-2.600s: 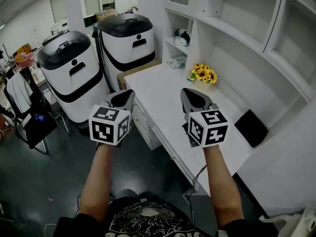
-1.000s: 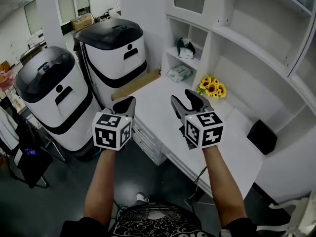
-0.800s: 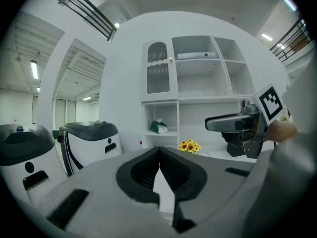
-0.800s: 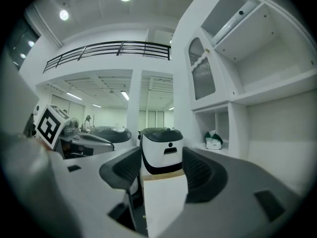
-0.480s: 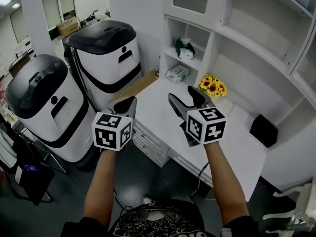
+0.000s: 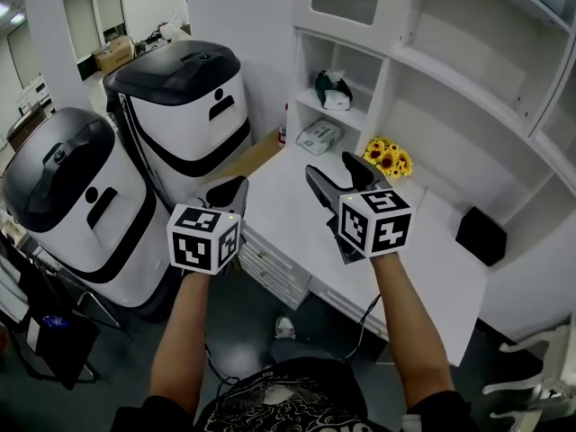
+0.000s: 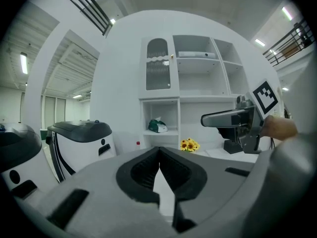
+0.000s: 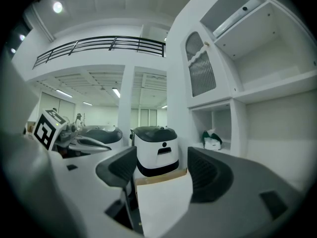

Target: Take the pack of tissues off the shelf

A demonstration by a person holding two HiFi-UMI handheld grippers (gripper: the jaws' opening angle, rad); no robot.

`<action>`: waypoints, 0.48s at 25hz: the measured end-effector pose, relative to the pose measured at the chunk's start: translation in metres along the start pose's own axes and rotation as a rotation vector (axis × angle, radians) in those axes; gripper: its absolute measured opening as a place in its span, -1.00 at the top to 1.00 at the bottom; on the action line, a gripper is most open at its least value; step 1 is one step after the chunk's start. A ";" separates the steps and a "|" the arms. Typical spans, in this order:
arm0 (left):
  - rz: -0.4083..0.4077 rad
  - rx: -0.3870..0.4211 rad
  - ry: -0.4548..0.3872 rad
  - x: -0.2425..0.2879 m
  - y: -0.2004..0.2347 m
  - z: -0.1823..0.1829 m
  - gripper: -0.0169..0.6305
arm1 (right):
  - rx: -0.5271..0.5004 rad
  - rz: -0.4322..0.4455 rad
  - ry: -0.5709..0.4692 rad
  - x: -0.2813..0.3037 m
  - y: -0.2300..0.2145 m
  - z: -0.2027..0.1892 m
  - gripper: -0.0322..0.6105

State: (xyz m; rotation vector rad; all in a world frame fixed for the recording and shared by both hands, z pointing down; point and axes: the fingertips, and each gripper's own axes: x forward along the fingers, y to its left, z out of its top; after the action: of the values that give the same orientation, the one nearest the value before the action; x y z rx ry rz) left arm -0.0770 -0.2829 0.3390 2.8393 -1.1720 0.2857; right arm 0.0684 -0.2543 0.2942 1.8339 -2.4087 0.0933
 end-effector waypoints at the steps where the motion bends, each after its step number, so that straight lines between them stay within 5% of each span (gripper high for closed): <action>1: -0.002 0.001 -0.001 0.003 0.002 0.000 0.93 | -0.001 -0.003 0.001 0.003 -0.001 0.000 -0.11; 12: -0.053 0.034 0.003 0.063 0.023 0.008 0.93 | -0.013 -0.073 -0.022 0.048 -0.043 0.010 -0.10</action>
State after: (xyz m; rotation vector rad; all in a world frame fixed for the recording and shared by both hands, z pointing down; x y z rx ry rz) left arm -0.0479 -0.3438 0.3429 2.8928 -1.0991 0.3099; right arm 0.0969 -0.3131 0.2897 1.9243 -2.3483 0.0516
